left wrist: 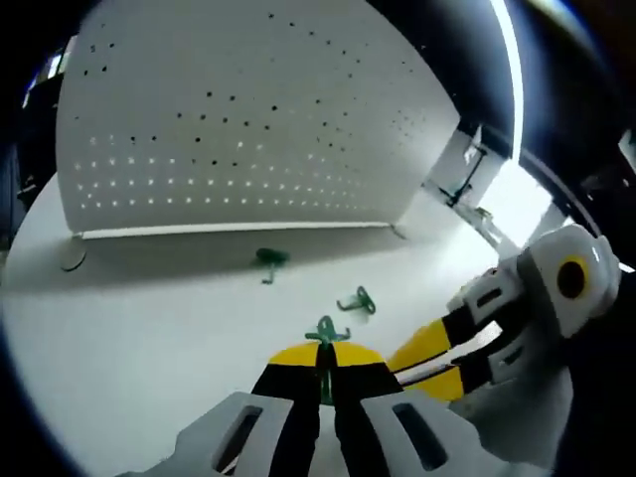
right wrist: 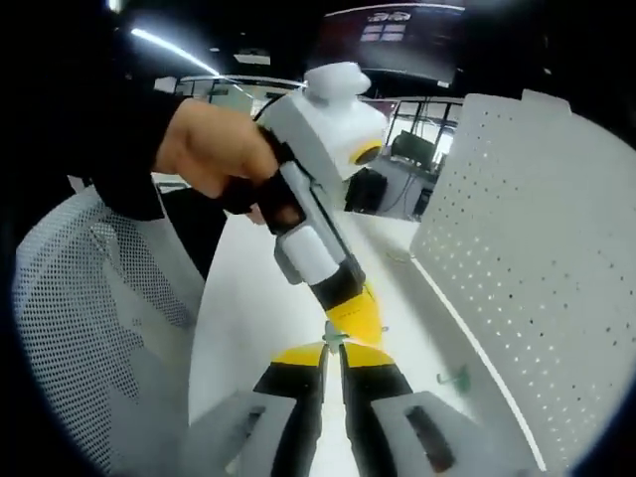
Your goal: Insert the hook assembly into the mounting plate slot until the hook locks in place.
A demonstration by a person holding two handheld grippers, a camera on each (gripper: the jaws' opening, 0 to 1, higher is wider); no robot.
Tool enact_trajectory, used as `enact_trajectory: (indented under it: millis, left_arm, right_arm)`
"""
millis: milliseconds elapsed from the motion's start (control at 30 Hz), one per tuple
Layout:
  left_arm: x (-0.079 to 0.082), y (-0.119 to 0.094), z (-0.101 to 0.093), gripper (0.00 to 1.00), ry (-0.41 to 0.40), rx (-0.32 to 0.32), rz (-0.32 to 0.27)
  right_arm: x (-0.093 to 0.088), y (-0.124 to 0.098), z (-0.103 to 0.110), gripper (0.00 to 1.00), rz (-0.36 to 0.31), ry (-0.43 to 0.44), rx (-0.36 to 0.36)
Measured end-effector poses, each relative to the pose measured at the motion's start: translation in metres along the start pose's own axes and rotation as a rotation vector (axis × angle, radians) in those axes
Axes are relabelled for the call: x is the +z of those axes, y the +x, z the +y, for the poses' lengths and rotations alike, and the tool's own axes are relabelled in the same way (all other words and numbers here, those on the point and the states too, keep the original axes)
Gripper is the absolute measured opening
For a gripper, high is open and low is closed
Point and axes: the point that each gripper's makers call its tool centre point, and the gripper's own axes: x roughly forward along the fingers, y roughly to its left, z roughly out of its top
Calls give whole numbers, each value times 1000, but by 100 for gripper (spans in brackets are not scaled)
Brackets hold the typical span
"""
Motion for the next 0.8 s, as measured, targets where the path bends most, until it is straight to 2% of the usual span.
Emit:
enact_trajectory:
  millis: [233, 500, 667, 800]
  left_arm:
    - [18, -5, -4, 2, 50, -14, -118]
    - [47, -18, -17, 2, 157, -62, -295]
    - [57, -26, -28, 2, 243, -93, -368]
    - [63, -30, -37, 2, 315, -118, -421]
  right_arm:
    - [0, -6, -13, 6, -27, 136, -17]
    - [9, -17, -22, 8, -134, 442, 26]
    - [10, -23, -27, 8, -179, 587, 48]
    - [20, -29, -29, 9, -256, 704, 93]
